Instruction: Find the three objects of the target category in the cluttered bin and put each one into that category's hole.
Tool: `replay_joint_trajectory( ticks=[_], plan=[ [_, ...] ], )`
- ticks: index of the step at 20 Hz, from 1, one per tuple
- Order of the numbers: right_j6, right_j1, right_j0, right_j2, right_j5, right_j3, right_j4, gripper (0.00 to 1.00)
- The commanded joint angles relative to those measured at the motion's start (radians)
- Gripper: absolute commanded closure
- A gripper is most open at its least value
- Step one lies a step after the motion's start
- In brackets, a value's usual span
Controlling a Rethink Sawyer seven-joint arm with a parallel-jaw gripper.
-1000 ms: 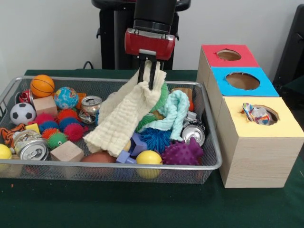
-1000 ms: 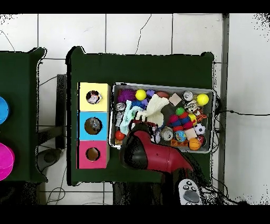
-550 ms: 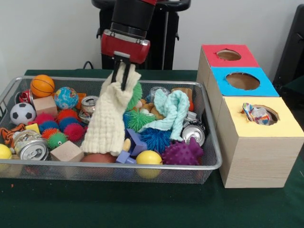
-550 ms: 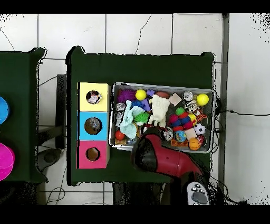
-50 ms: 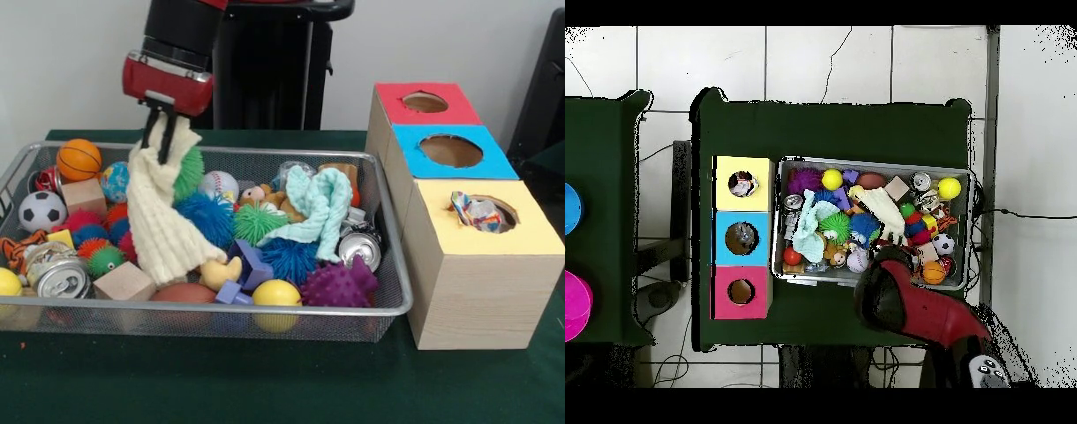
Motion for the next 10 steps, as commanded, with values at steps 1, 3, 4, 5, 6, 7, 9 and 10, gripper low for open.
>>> replay_joint_trajectory(
  ticks=[1,3,4,5,6,7,9,10],
  plan=[
    [0.068,0.044,-0.101,0.108,-0.066,-0.121,-0.113,1.0],
    [0.061,0.046,-0.136,0.14,-0.051,-0.137,-0.14,1.0],
    [0.06,0.048,-0.147,0.15,-0.045,-0.145,-0.149,1.0],
    [0.056,0.054,-0.174,0.173,-0.037,-0.154,-0.167,1.0],
    [0.057,0.063,-0.188,0.186,-0.034,-0.16,-0.177,1.0],
    [0.057,0.09,-0.216,0.21,-0.03,-0.173,-0.189,1.0],
    [0.057,0.143,-0.257,0.245,-0.044,-0.201,-0.219,1.0],
    [0.058,0.165,-0.269,0.257,-0.052,-0.214,-0.231,1.0]
  ],
)
